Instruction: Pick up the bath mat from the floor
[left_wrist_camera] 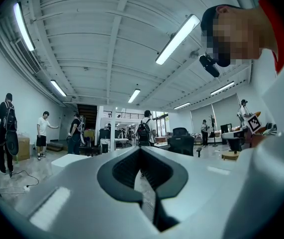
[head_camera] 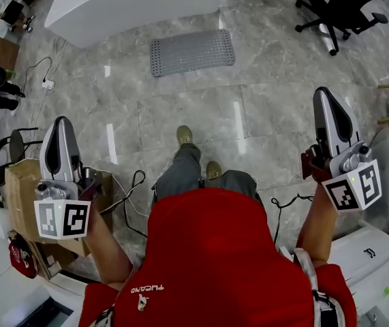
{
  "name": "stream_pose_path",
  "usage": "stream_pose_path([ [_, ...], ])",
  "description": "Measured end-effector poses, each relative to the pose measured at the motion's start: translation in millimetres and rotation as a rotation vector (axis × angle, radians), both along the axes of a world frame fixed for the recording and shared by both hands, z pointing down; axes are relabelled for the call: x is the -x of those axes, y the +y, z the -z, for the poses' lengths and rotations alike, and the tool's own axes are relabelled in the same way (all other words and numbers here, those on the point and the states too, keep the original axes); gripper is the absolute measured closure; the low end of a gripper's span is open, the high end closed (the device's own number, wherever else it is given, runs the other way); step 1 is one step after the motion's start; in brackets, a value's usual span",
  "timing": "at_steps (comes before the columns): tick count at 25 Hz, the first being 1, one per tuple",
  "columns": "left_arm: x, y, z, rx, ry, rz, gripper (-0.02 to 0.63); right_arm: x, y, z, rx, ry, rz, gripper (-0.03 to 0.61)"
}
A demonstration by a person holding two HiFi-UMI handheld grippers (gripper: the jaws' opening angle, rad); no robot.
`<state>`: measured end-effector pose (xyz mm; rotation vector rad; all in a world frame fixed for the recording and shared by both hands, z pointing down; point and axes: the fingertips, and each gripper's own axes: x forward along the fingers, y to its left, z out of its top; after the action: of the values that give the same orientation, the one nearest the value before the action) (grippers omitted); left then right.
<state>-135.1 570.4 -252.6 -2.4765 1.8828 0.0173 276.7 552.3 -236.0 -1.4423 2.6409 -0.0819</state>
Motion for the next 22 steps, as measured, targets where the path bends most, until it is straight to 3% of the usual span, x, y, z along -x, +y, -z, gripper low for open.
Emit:
stream_pose_path([
  [11, 10.3, -48.1, -7.5, -0.024, -0.001, -0.010, 0.609, -1.8, -32.5, -2.0, -0.009, 0.035, -0.037, 0.577],
  [22, 40.4, -142.4, -7.6, -0.016, -0.004, -0.010, 0.609, 27.9, -128.0, 6.7, -0.002, 0.063, -0.042, 0.577],
])
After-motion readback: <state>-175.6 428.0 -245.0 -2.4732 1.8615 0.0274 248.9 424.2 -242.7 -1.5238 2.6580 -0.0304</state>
